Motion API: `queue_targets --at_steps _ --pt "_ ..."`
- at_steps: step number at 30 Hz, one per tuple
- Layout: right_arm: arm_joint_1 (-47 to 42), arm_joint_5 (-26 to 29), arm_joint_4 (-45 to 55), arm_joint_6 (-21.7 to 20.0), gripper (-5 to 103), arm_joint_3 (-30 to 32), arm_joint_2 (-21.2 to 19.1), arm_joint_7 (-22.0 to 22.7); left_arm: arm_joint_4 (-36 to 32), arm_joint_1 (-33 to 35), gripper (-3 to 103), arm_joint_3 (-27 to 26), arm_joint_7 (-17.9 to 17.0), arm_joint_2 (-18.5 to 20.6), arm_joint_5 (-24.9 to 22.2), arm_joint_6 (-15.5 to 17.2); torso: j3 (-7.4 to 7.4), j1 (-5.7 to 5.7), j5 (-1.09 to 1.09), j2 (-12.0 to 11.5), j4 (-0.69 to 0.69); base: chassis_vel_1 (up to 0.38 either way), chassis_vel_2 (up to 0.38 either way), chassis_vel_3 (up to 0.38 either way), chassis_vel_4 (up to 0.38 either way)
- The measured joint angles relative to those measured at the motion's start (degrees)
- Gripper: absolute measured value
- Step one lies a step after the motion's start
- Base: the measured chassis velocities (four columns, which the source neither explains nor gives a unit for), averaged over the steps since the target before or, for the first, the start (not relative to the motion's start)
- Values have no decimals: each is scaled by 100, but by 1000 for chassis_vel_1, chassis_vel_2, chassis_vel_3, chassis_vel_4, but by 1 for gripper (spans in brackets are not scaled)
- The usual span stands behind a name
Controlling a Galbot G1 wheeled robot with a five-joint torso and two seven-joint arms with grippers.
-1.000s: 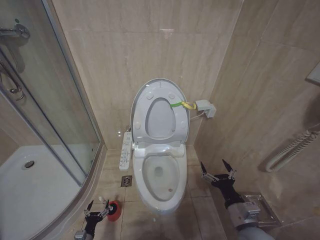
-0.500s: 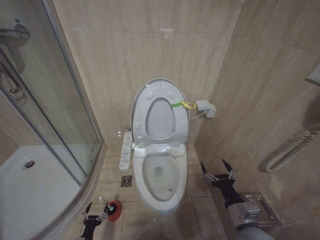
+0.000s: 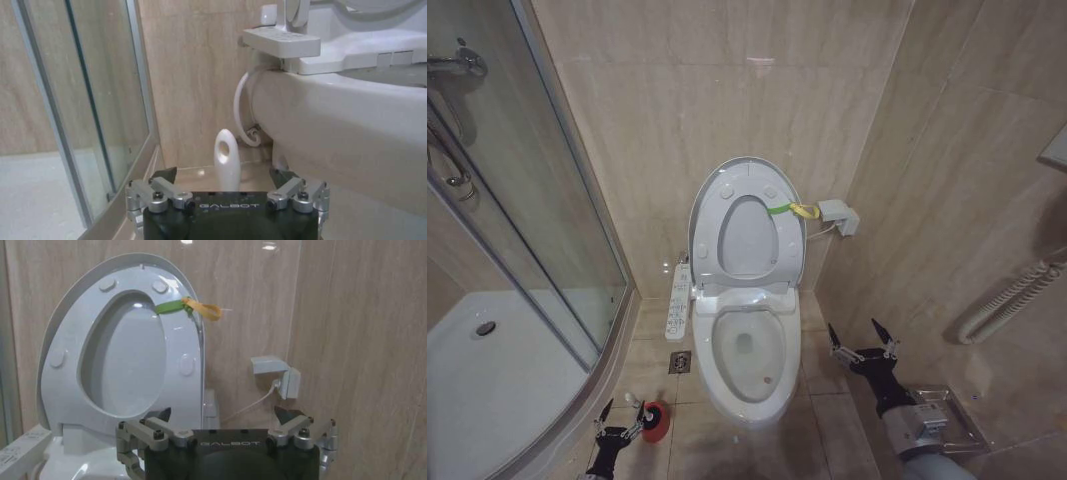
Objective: Open the toilet lid, clean the toilet bowl with a toilet brush, close the toilet lid, and flush.
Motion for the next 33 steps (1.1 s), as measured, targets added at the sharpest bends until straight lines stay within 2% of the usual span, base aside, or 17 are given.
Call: queue_targets --at_steps 10,11,16,17,23,24,31,32,33 --pt "0 0 0 0 100 0 0 0 77 -37 94 4 -17 -4 -20 -1 0 0 0 0 0 0 0 0 0" --pt "0 0 0 0 100 0 0 0 82 -43 88 3 -21 -4 -21 -1 0 0 0 0 0 0 0 0 0" --pt "0 0 0 0 100 0 0 0 94 -57 88 -3 -44 1 -20 0 0 0 0 0 0 0 0 0 0" --pt "0 0 0 0 100 0 0 0 98 -59 77 -5 -44 5 -19 0 0 0 0 0 0 0 0 0 0" --pt "0 0 0 0 100 0 0 0 119 -78 77 -10 -45 14 -11 2 0 2 0 0 0 0 0 0 0" --pt "0 0 0 0 100 0 0 0 128 -85 58 -11 -42 16 -8 2 0 2 0 0 0 0 0 0 0" --pt "0 0 0 0 100 0 0 0 176 -128 58 -29 -19 40 53 -1 0 1 0 0 0 0 0 0 0" --pt "0 0 0 0 100 0 1 0 191 -144 42 -46 -13 46 105 -6 0 1 0 0 0 0 0 0 0" --pt "0 0 0 0 100 0 0 0 197 -150 42 -53 -11 48 119 -9 0 1 0 0 0 0 0 0 0"
